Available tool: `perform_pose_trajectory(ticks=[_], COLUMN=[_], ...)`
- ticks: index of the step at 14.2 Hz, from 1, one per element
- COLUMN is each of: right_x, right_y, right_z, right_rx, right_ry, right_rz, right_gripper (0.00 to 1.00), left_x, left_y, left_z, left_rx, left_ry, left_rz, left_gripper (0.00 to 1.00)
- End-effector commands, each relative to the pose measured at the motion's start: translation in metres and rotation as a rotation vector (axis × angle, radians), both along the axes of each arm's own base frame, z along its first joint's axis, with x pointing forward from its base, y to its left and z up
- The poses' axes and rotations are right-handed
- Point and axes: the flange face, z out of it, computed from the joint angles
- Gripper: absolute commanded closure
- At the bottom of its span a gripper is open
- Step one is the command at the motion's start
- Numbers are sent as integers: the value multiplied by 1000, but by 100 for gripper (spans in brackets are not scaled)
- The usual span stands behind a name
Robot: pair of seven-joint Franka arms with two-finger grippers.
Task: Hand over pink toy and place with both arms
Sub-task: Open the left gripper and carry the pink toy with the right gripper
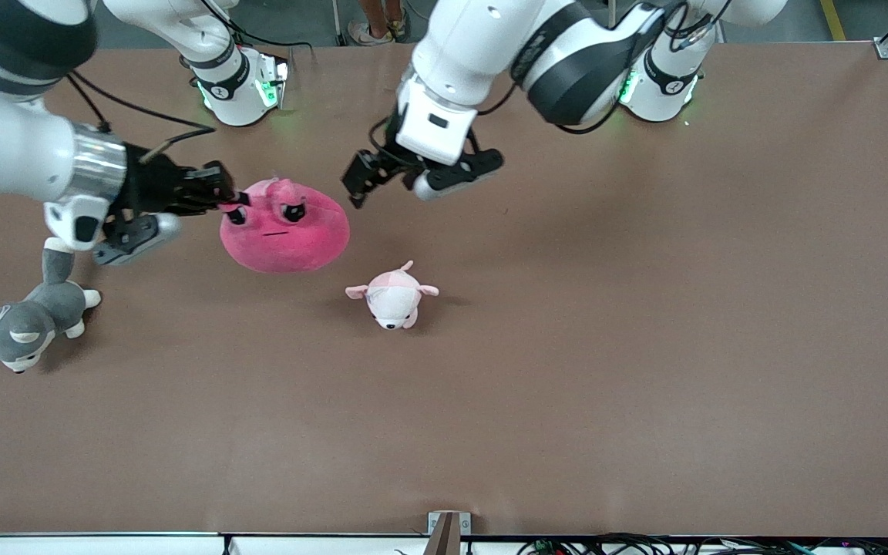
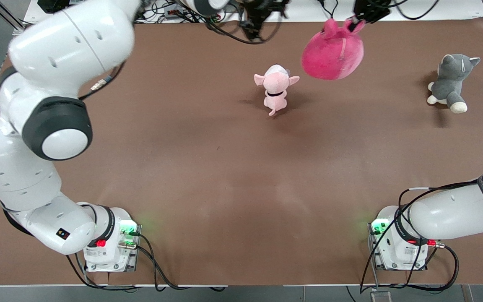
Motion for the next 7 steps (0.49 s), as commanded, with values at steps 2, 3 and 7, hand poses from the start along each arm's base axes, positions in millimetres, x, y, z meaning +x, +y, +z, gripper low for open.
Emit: perform_pose_trajectory(ticks=[2,3,7], right_x=[5,7,26], right_y=[-51,-64,-128], right_z=[-9,-11,-60], right_rx=[-177,-191,-156], right_ry=[-21,-17,39], right_rz=[-14,-30,-27], right_gripper=[100,100,100], left_x=[32,46,103], left_y=[61,81,189], left_z=[-15,-24,-37], left_rx=[208,239,368], left_ry=[7,18,59], left_rz=[-86,-121,-253], left_gripper=[0,0,0])
